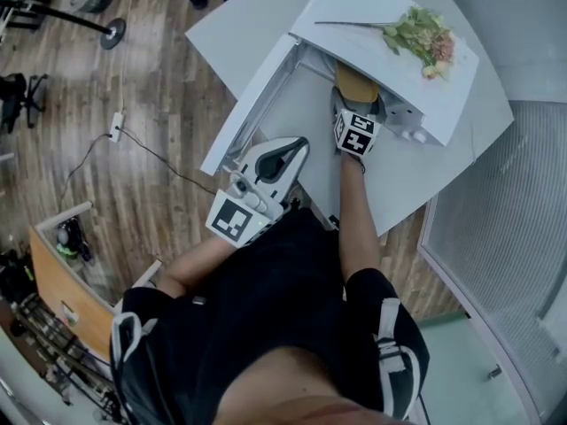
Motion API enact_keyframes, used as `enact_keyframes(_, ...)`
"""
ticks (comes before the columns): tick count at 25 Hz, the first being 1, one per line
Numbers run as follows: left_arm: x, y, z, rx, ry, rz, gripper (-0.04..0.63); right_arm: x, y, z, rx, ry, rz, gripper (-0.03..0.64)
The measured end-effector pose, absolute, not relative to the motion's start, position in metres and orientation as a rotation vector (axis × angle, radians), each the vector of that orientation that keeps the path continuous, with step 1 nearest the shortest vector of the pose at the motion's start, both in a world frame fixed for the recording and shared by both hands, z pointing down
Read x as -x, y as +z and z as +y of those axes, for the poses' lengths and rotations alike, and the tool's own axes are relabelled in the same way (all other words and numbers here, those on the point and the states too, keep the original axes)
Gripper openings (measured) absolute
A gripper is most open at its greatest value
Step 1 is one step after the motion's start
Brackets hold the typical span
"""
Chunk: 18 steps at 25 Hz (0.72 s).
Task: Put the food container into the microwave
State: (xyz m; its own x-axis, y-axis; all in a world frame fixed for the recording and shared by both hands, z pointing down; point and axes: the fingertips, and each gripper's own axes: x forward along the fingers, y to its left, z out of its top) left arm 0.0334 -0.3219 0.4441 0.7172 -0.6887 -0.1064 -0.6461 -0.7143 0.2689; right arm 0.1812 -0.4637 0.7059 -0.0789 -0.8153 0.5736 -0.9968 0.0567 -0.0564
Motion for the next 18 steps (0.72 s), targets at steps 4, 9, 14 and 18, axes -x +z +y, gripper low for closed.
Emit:
enact_keyframes(4, -0.035, 0.453, -0.339, -2.701, -0.288, -1.057, 0.023, -0.192, 0.724, -0.492, -1.829, 0.644, -1.905, 0.489)
enact_keyframes(9, -0.033, 0.461, -0.351, -2.678, -0.287, -1.059, 0.023, -0.196, 0.741, -0.515, -1.819, 0.659, -1.876, 0.489)
enact_keyframes(14, -0.033, 0.468, -0.358, -2.672, -0.273, -1.054, 0.023, -0.198, 0.753, -0.527, -1.811, 0.662, -1.854, 0.489)
enact_keyframes(18, -0.032, 0.469, -0.360, -2.670, -0.264, -1.053, 0.023, -0.200, 0.759, -0.531, -1.801, 0.667, -1.842, 0.489)
